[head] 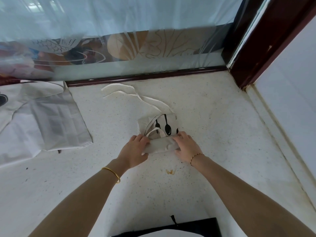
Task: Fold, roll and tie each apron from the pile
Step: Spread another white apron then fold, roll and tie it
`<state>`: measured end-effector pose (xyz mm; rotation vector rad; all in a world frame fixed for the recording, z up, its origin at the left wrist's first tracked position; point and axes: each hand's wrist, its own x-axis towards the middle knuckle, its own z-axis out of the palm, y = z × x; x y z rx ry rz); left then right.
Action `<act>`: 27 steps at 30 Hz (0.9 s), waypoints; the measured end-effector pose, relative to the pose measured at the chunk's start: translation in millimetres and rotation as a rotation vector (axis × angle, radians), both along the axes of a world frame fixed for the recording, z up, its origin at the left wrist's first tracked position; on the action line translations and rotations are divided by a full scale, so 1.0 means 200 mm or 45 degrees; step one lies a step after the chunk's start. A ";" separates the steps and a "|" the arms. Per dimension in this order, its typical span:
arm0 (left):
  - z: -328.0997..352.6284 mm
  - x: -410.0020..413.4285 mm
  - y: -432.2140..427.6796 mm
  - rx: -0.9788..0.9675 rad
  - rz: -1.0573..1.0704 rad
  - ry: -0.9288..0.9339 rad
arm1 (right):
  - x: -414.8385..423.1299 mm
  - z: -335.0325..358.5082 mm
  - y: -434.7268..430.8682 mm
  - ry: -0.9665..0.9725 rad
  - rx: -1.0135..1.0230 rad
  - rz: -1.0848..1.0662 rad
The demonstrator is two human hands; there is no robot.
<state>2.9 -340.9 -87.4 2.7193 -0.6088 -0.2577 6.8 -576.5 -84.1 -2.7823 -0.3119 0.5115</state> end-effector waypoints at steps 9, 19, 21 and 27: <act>0.05 -0.01 0.00 -0.208 0.320 0.267 | 0.00 0.03 -0.05 -0.072 0.262 -0.180; 0.05 -0.03 -0.08 -0.079 0.531 0.291 | -0.04 0.03 0.03 -0.171 0.020 -0.315; 0.06 -0.02 -0.08 0.071 0.461 0.118 | -0.04 0.03 0.04 -0.320 -0.060 -0.157; 0.05 -0.01 -0.09 0.097 0.003 -0.053 | -0.06 0.01 -0.01 -0.308 -0.034 0.120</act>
